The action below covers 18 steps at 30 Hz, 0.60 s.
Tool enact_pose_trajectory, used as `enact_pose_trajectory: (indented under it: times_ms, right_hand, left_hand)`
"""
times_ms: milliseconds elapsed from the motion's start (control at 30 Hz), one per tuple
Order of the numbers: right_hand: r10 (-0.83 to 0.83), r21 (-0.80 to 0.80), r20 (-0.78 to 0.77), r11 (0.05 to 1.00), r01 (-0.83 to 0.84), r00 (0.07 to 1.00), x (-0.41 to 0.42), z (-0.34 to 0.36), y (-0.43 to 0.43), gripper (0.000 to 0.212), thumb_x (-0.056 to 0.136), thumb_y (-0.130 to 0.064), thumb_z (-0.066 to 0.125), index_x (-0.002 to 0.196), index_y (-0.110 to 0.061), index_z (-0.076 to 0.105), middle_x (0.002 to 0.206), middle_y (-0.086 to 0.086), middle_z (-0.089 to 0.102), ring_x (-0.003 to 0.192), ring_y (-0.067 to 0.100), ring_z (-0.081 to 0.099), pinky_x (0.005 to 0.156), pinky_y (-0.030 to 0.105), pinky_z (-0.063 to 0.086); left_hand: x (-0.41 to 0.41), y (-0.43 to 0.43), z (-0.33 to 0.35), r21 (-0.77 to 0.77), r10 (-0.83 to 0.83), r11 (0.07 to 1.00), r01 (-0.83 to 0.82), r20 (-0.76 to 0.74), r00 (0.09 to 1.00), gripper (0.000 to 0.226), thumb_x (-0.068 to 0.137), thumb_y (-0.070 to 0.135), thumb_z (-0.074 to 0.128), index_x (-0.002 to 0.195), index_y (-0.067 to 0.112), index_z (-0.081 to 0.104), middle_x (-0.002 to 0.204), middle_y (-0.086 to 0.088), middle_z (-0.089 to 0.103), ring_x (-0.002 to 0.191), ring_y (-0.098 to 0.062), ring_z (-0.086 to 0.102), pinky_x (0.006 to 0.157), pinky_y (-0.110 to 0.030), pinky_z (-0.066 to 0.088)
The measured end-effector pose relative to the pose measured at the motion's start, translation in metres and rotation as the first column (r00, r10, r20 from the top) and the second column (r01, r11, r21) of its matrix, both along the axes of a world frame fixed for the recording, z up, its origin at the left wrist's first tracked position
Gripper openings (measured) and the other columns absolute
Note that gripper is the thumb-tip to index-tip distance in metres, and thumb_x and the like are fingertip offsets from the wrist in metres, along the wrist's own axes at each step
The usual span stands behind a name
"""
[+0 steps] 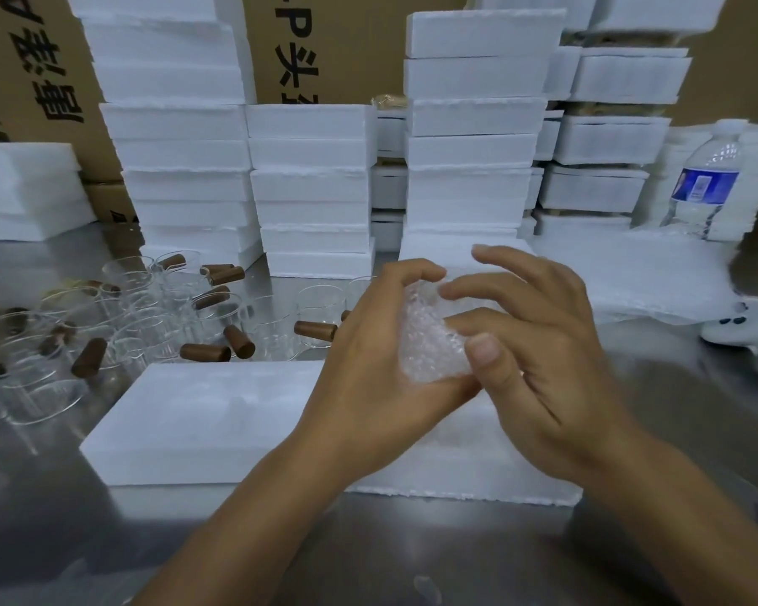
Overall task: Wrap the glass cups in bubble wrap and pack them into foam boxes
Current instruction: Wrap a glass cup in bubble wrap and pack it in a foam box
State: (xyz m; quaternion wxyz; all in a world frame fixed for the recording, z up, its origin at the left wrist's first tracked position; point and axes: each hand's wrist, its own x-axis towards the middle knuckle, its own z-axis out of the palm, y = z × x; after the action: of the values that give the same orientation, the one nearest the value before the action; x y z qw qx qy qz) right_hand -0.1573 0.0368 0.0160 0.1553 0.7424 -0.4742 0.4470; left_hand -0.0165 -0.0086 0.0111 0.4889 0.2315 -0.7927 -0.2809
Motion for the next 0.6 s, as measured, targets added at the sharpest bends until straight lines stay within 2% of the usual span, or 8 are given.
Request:
enact_pose_trajectory:
  times_ms: [67, 200, 267, 333, 400, 467, 533, 600]
  right_hand:
    - [-0.001, -0.047, -0.013, 0.999, 0.000, 1.000, -0.001, -0.002, 0.000, 0.064, 0.100, -0.047, 0.018, 0.086, -0.013, 0.071, 0.096, -0.008, 0.066, 0.121, 0.012, 0.044, 0.102, 0.042, 0.029]
    - [0.003, 0.035, -0.036, 0.999, -0.002, 0.999, 0.001, -0.001, 0.002, 0.064, 0.098, -0.051, 0.015, 0.072, -0.018, 0.063, 0.078, -0.011, 0.063, 0.115, 0.008, 0.041, 0.101, 0.023, 0.020]
    - [-0.019, 0.045, -0.084, 0.999, 0.023, 0.996, 0.001, 0.001, 0.000, 0.063, 0.098, -0.052, 0.014, 0.065, -0.021, 0.058, 0.081, -0.010, 0.059, 0.111, 0.010, 0.039, 0.096, 0.020, 0.019]
    - [0.008, 0.053, -0.058, 0.999, -0.005, 0.998, -0.002, 0.000, 0.000, 0.057, 0.096, -0.055, 0.015, 0.063, -0.028, 0.053, 0.089, -0.010, 0.053, 0.105, 0.009, 0.039, 0.093, 0.022, 0.023]
    - [0.066, 0.083, 0.101, 0.994, -0.075, 0.993, -0.006, -0.001, 0.001, 0.059, 0.095, -0.058, 0.018, 0.074, -0.032, 0.066, 0.099, -0.011, 0.048, 0.105, 0.005, 0.040, 0.093, 0.025, 0.030]
    - [0.075, 0.068, 0.273, 0.993, -0.097, 0.959, -0.012, -0.001, 0.003, 0.043, 0.095, -0.057, 0.024, 0.099, -0.042, 0.064, 0.108, -0.014, 0.044, 0.109, -0.001, 0.041, 0.093, 0.015, 0.033]
    - [0.023, 0.088, 0.417, 0.994, -0.065, 0.909, -0.018, 0.001, 0.002, 0.027, 0.095, -0.051, 0.038, 0.104, -0.046, 0.062, 0.108, -0.017, 0.049, 0.105, -0.008, 0.047, 0.087, 0.007, 0.037]
    - [-0.028, 0.201, 0.545, 0.975, -0.099, 0.838, -0.022, 0.006, 0.002, 0.017, 0.090, -0.044, 0.053, 0.102, -0.043, 0.065, 0.099, -0.019, 0.060, 0.093, -0.005, 0.057, 0.083, 0.012, 0.041]
  left_hand:
    - [-0.001, 0.001, 0.000, -0.013, -0.002, 1.000, 0.002, -0.001, 1.000, 0.062, 0.065, 0.035, 0.079, 0.114, 0.043, 0.041, 0.102, 0.017, 0.056, 0.090, 0.000, 0.058, 0.067, -0.008, 0.044]
    - [0.001, 0.001, 0.000, -0.070, -0.010, 0.997, 0.012, 0.028, 1.000, 0.061, 0.066, 0.033, 0.078, 0.113, 0.039, 0.041, 0.106, 0.016, 0.055, 0.094, -0.002, 0.058, 0.073, -0.009, 0.045]
    - [0.002, 0.000, -0.001, -0.112, -0.024, 0.993, 0.030, 0.060, 0.998, 0.060, 0.068, 0.034, 0.078, 0.114, 0.038, 0.040, 0.107, 0.013, 0.057, 0.095, -0.006, 0.059, 0.076, -0.011, 0.046]
    - [0.001, 0.000, -0.002, -0.109, -0.031, 0.993, 0.040, 0.080, 0.996, 0.057, 0.067, 0.038, 0.078, 0.111, 0.040, 0.042, 0.105, 0.013, 0.058, 0.093, -0.008, 0.059, 0.075, -0.013, 0.047]
    - [0.002, -0.001, 0.000, -0.004, -0.040, 0.999, 0.040, 0.054, 0.998, 0.055, 0.063, 0.045, 0.078, 0.105, 0.044, 0.043, 0.101, 0.015, 0.058, 0.089, -0.010, 0.061, 0.073, -0.021, 0.051]
    - [0.005, -0.005, 0.000, 0.144, -0.041, 0.989, 0.041, -0.002, 0.999, 0.053, 0.059, 0.050, 0.078, 0.100, 0.046, 0.044, 0.101, 0.016, 0.058, 0.093, -0.012, 0.063, 0.078, -0.035, 0.055]
    - [0.010, -0.012, 0.000, 0.274, -0.051, 0.960, 0.064, -0.054, 0.997, 0.051, 0.055, 0.050, 0.078, 0.096, 0.043, 0.048, 0.108, 0.013, 0.061, 0.104, -0.017, 0.062, 0.089, -0.046, 0.052]
    - [0.016, -0.017, 0.001, 0.379, -0.064, 0.921, 0.089, -0.077, 0.995, 0.051, 0.053, 0.048, 0.079, 0.095, 0.041, 0.051, 0.113, 0.011, 0.062, 0.112, -0.016, 0.058, 0.099, -0.046, 0.046]
